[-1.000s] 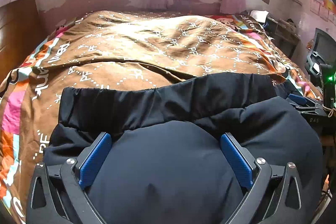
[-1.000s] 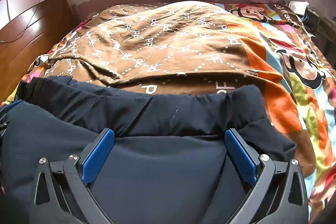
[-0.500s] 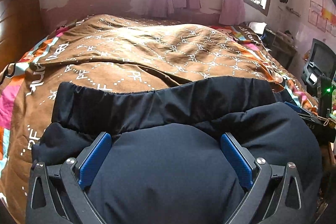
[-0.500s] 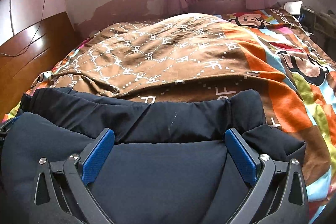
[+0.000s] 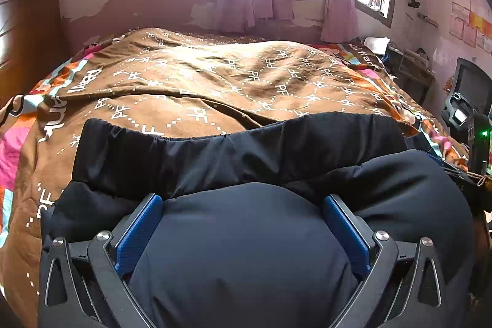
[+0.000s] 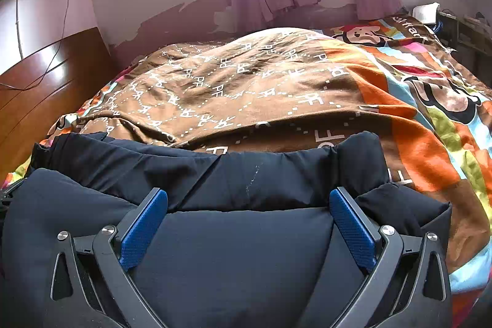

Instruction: Fold large clothes

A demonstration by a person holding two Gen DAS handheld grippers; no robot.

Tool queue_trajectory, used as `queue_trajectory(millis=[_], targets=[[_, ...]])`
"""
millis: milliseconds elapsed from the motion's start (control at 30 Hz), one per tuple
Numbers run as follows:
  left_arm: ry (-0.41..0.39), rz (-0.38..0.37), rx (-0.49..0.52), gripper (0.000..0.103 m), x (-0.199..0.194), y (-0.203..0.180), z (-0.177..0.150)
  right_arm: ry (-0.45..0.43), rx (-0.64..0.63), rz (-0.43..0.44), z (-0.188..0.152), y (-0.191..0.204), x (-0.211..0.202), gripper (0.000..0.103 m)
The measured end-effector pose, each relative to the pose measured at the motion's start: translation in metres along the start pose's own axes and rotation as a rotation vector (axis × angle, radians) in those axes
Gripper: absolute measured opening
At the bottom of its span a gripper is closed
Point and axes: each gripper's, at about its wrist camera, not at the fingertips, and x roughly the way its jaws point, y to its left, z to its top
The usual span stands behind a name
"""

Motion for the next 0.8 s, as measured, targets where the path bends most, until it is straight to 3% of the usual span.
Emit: queue_trajectory(millis=[233,333,433,667,800], targets=[[-0.031,0.001,0.001,0.102,-0.021,0.000,-0.003,-0.065,-0.013,-0.038,-0.003,0.005,-0.031,0.102],[-0.027,-0.071,-0.036,0.100,-0.049,0.004,-0.003,-0.121,-0.006,-0.070,-0.005,0.001,-0.067,0.102],[-0.032,-0.061,-0.068,0.102,-0.078,0.013,-0.005,-0.162,0.047,-0.063,-0.012,-0.019,-0.101,0.102],[0.043,0.071,-0.126,0.102,-0.107,0.053,-0.025,-0.026,0.094,-0.106,-0.035,-0.068,-0.122,0.102],[0.094,0.082,-0.186,0.102,-0.114,0.080,-0.048,0.067,0.122,-0.076,-0.051,-0.082,-0.107,0.102]])
